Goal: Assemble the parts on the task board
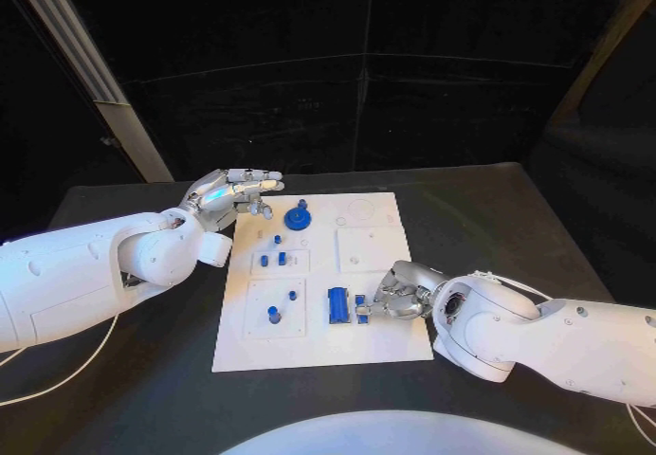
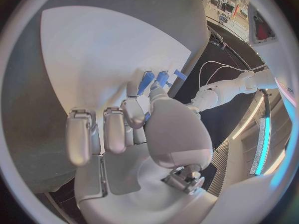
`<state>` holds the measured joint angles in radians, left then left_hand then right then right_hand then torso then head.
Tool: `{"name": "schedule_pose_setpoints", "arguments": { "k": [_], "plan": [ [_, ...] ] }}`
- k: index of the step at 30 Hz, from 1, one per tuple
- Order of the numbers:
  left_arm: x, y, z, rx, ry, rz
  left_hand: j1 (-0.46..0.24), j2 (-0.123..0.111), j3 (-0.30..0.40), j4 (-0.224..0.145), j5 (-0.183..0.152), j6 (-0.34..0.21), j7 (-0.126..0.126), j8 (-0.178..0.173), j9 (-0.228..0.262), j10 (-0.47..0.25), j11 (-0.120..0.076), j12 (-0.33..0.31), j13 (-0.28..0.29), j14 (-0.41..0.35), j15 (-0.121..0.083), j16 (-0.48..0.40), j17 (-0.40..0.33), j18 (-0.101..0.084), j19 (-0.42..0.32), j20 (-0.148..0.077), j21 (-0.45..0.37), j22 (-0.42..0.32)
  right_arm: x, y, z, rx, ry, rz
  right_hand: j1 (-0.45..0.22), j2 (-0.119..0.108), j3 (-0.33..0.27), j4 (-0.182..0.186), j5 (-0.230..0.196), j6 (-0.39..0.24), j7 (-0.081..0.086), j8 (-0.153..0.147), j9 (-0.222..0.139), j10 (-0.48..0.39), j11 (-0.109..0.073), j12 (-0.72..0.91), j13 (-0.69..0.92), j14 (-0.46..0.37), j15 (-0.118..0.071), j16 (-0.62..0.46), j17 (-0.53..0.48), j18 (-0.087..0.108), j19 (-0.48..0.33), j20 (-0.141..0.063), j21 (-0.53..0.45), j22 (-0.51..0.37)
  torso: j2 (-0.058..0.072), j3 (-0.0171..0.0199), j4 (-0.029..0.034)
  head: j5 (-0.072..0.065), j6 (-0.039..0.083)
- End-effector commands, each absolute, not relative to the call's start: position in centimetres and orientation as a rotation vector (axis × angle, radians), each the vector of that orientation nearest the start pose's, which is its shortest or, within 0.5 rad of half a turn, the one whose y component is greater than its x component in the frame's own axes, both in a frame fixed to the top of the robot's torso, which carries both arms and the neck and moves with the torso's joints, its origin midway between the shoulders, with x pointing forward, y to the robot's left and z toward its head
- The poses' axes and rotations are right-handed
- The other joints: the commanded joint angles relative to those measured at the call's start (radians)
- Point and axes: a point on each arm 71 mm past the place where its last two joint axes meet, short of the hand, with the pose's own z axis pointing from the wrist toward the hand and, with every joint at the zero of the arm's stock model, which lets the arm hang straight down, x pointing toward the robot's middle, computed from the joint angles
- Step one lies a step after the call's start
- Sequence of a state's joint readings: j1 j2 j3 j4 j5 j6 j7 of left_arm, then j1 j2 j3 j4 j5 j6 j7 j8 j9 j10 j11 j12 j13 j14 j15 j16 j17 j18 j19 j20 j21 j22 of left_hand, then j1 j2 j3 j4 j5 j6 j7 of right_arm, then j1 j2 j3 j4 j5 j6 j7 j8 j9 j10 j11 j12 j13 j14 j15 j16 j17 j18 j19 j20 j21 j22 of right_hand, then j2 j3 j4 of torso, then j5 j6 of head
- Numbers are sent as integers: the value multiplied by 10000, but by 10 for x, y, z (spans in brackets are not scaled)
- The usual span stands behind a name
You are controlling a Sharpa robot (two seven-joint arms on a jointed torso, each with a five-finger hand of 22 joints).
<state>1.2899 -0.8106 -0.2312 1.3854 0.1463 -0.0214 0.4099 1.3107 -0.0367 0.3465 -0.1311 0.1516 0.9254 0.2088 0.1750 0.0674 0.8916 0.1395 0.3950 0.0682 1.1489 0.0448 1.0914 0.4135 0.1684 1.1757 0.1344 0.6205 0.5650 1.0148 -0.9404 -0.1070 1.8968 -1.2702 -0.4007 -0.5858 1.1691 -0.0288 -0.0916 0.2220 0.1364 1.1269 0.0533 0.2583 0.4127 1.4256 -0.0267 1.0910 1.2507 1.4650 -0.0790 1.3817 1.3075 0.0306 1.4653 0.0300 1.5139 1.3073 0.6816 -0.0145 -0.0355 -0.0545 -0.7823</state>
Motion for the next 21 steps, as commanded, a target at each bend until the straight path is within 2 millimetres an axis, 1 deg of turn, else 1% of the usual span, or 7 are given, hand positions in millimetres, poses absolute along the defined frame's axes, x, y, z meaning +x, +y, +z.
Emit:
{"name": "schedule_pose_setpoints", "arguments": {
  "k": [1, 3, 7, 13, 14, 17, 21],
  "plan": [
    [501, 226, -208, -11845, 15714, -16855, 24, 38, -30, -39, 46, -65, 2, 61, 3, -51, -14, 33, -11, -58, -22, 49, -11, 145, 43, 18, -64, -11, 359, -168, -261, 2361, 21111, 6218, 411, -32, -68, -243, 19, -115, 1, 43, 26, -83, 59, -78, -30, 563, -45, -73, -37, -83, 512, -8, -28, 1947, 0, -1, -5, 9, 7],
    [501, 226, -208, -11847, 15717, -16846, 18, 37, -39, -39, 46, -72, 3, 66, 1, -62, -12, 40, -13, -65, -20, 51, -19, 145, 39, 18, -67, -15, 358, -169, -260, 2289, 21110, 6304, 480, -45, -107, -286, 4, -134, 10, 38, 32, -99, 66, -113, -49, 559, -39, -88, -54, -80, 503, -2, -37, 1938, -4, -6, -11, 14, 11],
    [501, 226, -208, -11849, 15731, -16839, 18, 37, -39, -39, 46, -72, 3, 66, 1, -62, -12, 40, -13, -65, -20, 51, -19, 145, 39, 18, -67, -15, 359, -171, -259, 2200, 20974, 6329, 429, -34, -189, -247, 8, -154, 25, 29, 39, -110, 81, -126, -53, 557, -29, -97, -63, -76, 494, 6, -47, 1927, -7, -4, -6, 11, 40],
    [502, 226, -208, -11852, 15752, -16836, 18, 37, -39, -39, 46, -72, 3, 66, 1, -62, -12, 40, -13, -65, -20, 51, -19, 145, 39, 18, -67, -15, 359, -172, -259, 2178, 20937, 6321, 353, 11, -292, -174, 49, -160, 29, 31, 53, -113, 88, -125, -48, 557, -21, -101, -66, -76, 492, 16, -50, 1926, 1, -6, 18, 8, 52],
    [502, 226, -208, -11853, 15755, -16834, 18, 37, -39, -39, 46, -72, 3, 66, 1, -62, -12, 40, -13, -65, -20, 51, -19, 145, 39, 18, -67, -15, 359, -172, -259, 2183, 20944, 6322, 330, 28, -323, -150, 71, -162, 30, 31, 57, -112, 88, -121, -44, 557, -19, -103, -67, -76, 493, 18, -49, 1927, 8, -5, 12, 31, 68],
    [502, 226, -208, -11856, 15761, -16825, 18, 37, -39, -39, 46, -72, 3, 66, 1, -62, -12, 40, -13, -65, -20, 51, -19, 145, 39, 18, -67, -15, 359, -173, -260, 2184, 20979, 6322, 300, 52, -372, -113, 113, -164, 30, 33, 65, -114, 89, -125, -45, 557, -17, -104, -67, -75, 491, 21, -52, 1925, 10, -6, 9, 30, 84],
    [502, 226, -209, -11860, 15766, -16809, 18, 37, -39, -39, 46, -72, 3, 66, 1, -62, -12, 40, -13, -65, -20, 51, -19, 145, 39, 18, -67, -15, 359, -174, -260, 2255, 20966, 6328, 244, 99, -452, -41, 166, -172, 29, 33, 76, -117, 92, -128, -43, 557, -16, -108, -71, -73, 487, 26, -57, 1921, 12, -7, -4, 38, 68]
  ]
}}
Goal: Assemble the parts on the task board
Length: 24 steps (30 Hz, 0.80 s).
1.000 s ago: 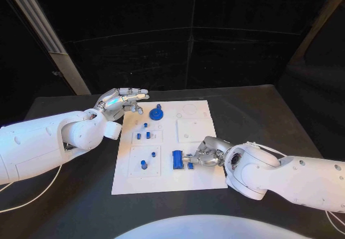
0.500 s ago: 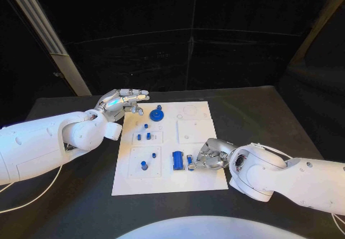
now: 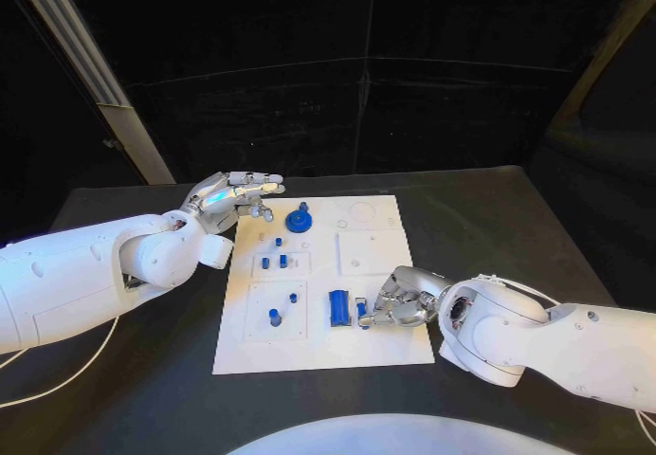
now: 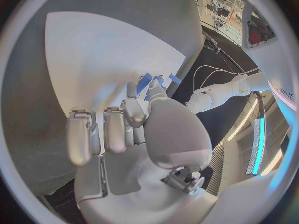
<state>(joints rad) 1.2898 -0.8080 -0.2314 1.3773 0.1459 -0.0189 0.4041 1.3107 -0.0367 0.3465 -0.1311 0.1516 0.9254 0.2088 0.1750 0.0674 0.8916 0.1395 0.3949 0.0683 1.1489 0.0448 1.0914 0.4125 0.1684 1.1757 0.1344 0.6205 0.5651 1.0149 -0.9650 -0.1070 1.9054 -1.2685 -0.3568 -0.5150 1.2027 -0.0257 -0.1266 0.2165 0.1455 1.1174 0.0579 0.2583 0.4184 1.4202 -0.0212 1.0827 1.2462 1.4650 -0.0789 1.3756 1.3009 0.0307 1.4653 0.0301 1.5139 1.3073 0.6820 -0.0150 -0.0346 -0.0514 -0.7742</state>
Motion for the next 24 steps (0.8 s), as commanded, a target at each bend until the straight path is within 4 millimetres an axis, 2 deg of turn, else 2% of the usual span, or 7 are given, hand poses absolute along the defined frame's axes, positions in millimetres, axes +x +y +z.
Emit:
{"name": "schedule_pose_setpoints", "arguments": {
  "k": [1, 7, 11, 16, 24],
  "plan": [
    [502, 226, -209, -11860, 15769, -16808, 18, 37, -39, -39, 46, -72, 3, 66, 1, -62, -12, 41, -13, -65, -20, 51, -9, 144, 39, 18, -67, -16, 360, -174, -260, 2282, 20939, 6336, -127, 98, -139, 60, 116, -79, -17, 34, 25, -63, 36, -44, 5, 557, -15, -48, -5, -76, 490, 27, -54, 1925, 9, -2, -13, 7, -10],
    [502, 226, -209, -11854, 15791, -16805, 18, 37, -39, -39, 46, -72, 3, 66, 1, -62, -12, 41, -13, -65, -20, 51, -9, 144, 39, 18, -67, -16, 360, -174, -259, 2432, 20804, 6481, -305, 210, -363, 310, 134, -80, -24, 48, 61, -50, 33, -14, 31, 563, -17, -41, 7, -78, 497, 29, -48, 1934, 1, -3, -1, -1, -23],
    [502, 227, -209, -11775, 15836, -16765, 18, 37, -39, -39, 46, -72, 3, 66, 1, -62, -12, 41, -13, -65, -20, 51, -9, 144, 39, 18, -67, -16, 359, -173, -259, 2344, 20912, 6697, -323, 205, -402, 340, 121, -80, -25, 50, 67, -50, 32, -14, 33, 565, -18, -35, 16, -79, 499, 29, -46, 1937, 8, -1, -2, 13, -23],
    [502, 227, -209, -11725, 15864, -16750, 20, 39, -39, -40, 46, -74, 3, 67, 1, -64, -12, 42, -14, -66, -20, 52, -11, 144, 39, 18, -67, -16, 356, -172, -260, 2029, 21306, 6840, 36, 140, -480, 166, 114, -94, -28, 60, 99, -66, 28, -37, 26, 563, -21, -46, 4, -76, 492, 25, -55, 1929, 7, 1, -10, 26, -33],
    [502, 227, -209, -11710, 15878, -16734, 26, 46, -38, -43, 48, -79, 4, 71, 0, -71, -11, 47, -15, -69, -21, 54, -16, 144, 37, 18, -69, -18, 356, -174, -263, 1901, 21609, 6605, 360, 227, -514, -6, 183, -110, -22, 64, 127, -77, 31, -51, 25, 561, -20, -55, -2, -74, 488, 25, -62, 1926, 5, -4, -3, 11, -38]
  ]
}}
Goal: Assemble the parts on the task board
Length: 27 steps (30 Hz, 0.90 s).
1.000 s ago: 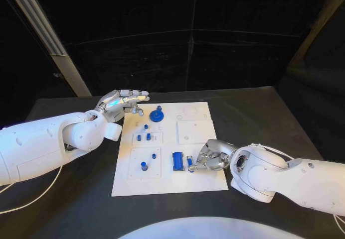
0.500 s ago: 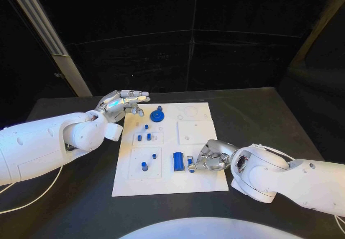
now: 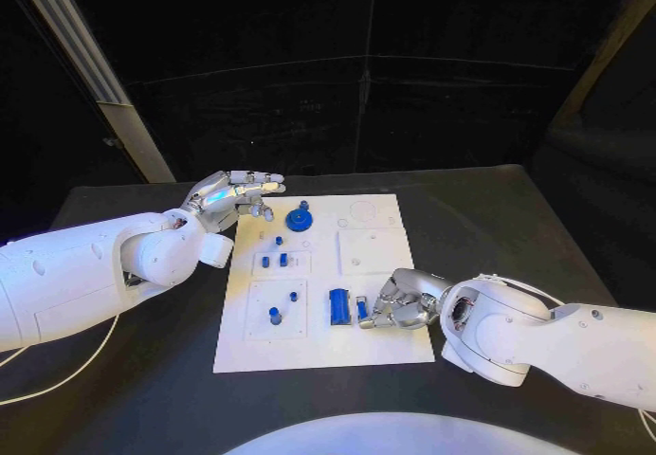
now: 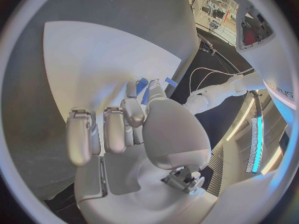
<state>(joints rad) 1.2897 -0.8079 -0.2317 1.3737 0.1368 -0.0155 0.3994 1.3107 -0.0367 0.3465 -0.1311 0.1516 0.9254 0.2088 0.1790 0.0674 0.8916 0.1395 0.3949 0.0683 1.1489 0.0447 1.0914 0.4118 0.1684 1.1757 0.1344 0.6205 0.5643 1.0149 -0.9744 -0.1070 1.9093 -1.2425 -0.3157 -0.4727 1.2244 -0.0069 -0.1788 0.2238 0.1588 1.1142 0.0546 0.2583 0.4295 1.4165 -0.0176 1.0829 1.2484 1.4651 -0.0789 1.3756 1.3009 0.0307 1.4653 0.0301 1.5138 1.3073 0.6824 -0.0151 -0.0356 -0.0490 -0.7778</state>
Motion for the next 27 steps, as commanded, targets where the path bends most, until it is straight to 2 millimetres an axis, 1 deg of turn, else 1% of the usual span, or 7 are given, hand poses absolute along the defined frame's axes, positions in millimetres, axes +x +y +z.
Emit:
{"name": "schedule_pose_setpoints", "arguments": {
  "k": [1, 5, 15, 19, 23, 25, 27],
  "plan": [
    [502, 227, -209, -11710, 15879, -16735, 26, 46, -38, -43, 48, -78, 4, 31, 0, -71, -11, 47, -15, -69, -21, 54, -9, 144, 37, 18, -69, -9, 356, -175, -263, 1910, 21612, 6565, 182, 77, 11, -97, 95, -79, 12, 65, 21, -40, -5, -52, 5, 560, -20, -58, -5, -74, 489, 24, -61, 1927, 1, -2, 6, -13, -1],
    [502, 228, -209, -11709, 15879, -16733, 26, 46, -38, -43, 48, -78, 4, 31, 0, -71, -11, 47, -15, -69, -21, 54, -9, 144, 37, 18, -69, -9, 357, -176, -263, 1947, 21606, 6475, 231, 147, -2, -118, 206, -81, 15, 65, 29, -40, -4, -51, 8, 561, -19, -57, -3, -75, 492, 24, -58, 1931, 1, 1, 2, -3, -10],
    [502, 227, -209, -11708, 15885, -16739, 26, 46, -38, -43, 48, -78, 4, 31, 0, -71, -11, 47, -15, -69, -21, 54, -9, 144, 37, 18, -69, -9, 360, -179, -265, 2147, 21511, 6229, 189, 267, -35, -70, 295, -71, 16, 71, 39, -28, -3, -29, 24, 566, -18, -41, 20, -79, 502, 25, -48, 1944, 8, 2, 3, -7, -20],
    [502, 227, -209, -11709, 15890, -16734, 26, 46, -38, -43, 48, -78, 4, 31, 0, -71, -11, 47, -15, -69, -21, 54, -9, 144, 37, 18, -69, -9, 362, -179, -266, 2108, 21439, 6082, 184, 371, -39, -43, 286, -66, 12, 74, 46, -24, -6, -25, 27, 568, -20, -38, 24, -80, 503, 25, -46, 1946, 10, 2, 15, -82, -25],
    [502, 226, -209, -11705, 15903, -16744, 26, 46, -38, -43, 48, -78, 4, 31, 0, -71, -11, 47, -15, -69, -21, 54, -9, 144, 37, 18, -69, -9, 365, -177, -267, 2096, 21431, 5960, 185, 400, -45, -37, 265, -66, 10, 74, 49, -20, -7, -17, 32, 568, -21, -37, 25, -80, 504, 24, -45, 1947, 6, 0, 13, -53, -27],
    [502, 226, -209, -11703, 15911, -16751, 26, 46, -38, -43, 48, -78, 4, 31, 0, -71, -11, 47, -15, -69, -21, 54, -9, 144, 37, 18, -69, -9, 366, -177, -268, 2098, 21489, 5888, 310, 394, -61, -126, 207, -72, 5, 75, 57, -20, -12, -21, 32, 568, -25, -40, 22, -79, 502, 21, -48, 1945, 6, -1, 13, -53, -27],
    [502, 226, -209, -11700, 15920, -16763, 26, 46, -38, -43, 48, -78, 4, 31, 0, -71, -11, 47, -15, -69, -21, 54, -9, 144, 37, 18, -69, -9, 366, -176, -270, 2063, 21586, 5824, 537, 363, -62, -295, 177, -80, -2, 77, 68, -26, -20, -31, 28, 566, -32, -48, 13, -76, 495, 17, -56, 1937, -1, -5, 17, -60, -30]
  ]
}}
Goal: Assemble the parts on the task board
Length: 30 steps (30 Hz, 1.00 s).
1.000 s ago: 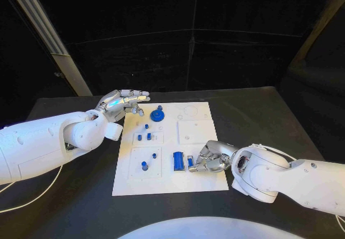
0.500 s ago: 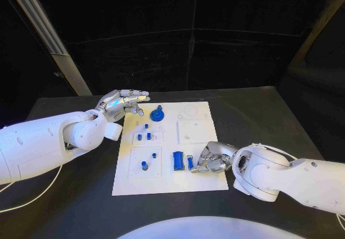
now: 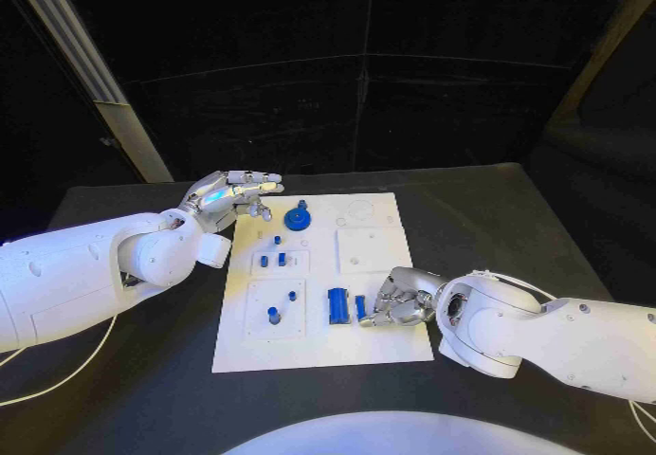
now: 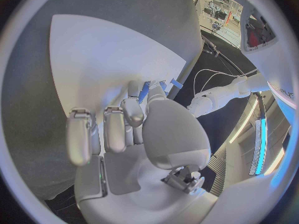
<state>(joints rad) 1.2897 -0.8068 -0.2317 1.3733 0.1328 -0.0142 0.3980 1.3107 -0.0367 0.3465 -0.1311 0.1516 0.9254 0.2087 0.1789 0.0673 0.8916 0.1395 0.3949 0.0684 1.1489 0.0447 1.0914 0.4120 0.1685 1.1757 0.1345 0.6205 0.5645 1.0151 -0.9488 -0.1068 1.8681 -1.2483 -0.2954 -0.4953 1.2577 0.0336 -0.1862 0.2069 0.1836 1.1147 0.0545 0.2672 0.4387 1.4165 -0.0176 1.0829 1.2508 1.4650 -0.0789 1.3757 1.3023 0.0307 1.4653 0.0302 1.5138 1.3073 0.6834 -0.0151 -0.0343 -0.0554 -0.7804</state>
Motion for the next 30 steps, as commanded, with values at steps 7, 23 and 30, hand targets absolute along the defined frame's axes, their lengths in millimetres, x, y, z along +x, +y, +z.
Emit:
{"name": "schedule_pose_setpoints", "arguments": {
  "k": [7, 23, 30],
  "plan": [
    [502, 225, -209, -11708, 15943, -16759, 51, 52, -32, -62, 51, -87, 4, 42, 0, -79, -13, 62, -17, -75, -23, 59, -21, 146, 36, 14, -69, -14, 365, -175, -275, 1709, 22332, 5615, 639, -123, -53, -499, -149, -141, 18, -41, -15, -89, -8, -145, -56, 545, -25, -117, -80, -53, 433, 18, -126, 1866, -16, -2, -2, 37, -16],
    [502, 226, -209, -11725, 15975, -16739, 119, 69, -1, -111, 59, -95, 4, 55, -1, -88, -15, 80, -19, -84, -32, 65, -36, 149, 37, 5, -62, -12, 361, -172, -275, 1719, 22630, 6348, 403, -529, -532, -570, -489, -261, 105, -109, -18, -208, 72, -373, -189, 500, 40, -275, -263, -6, 308, 68, -268, 1722, -23, 0, -19, 15, 3],
    [502, 224, -209, -11659, 15957, -16897, 107, 48, -16, -116, 51, -102, 9, 60, -2, -94, -10, 87, -20, -90, -29, 67, -44, 146, 33, 6, -61, -12, 357, -175, -270, 1927, 22488, 7262, 498, -596, -626, -652, -561, -419, 158, -163, -14, -435, 120, -820, -467, 433, 81, -505, -521, 53, 154, 111, -450, 1538, -53, -20, -15, -73, 108]
  ]
}}
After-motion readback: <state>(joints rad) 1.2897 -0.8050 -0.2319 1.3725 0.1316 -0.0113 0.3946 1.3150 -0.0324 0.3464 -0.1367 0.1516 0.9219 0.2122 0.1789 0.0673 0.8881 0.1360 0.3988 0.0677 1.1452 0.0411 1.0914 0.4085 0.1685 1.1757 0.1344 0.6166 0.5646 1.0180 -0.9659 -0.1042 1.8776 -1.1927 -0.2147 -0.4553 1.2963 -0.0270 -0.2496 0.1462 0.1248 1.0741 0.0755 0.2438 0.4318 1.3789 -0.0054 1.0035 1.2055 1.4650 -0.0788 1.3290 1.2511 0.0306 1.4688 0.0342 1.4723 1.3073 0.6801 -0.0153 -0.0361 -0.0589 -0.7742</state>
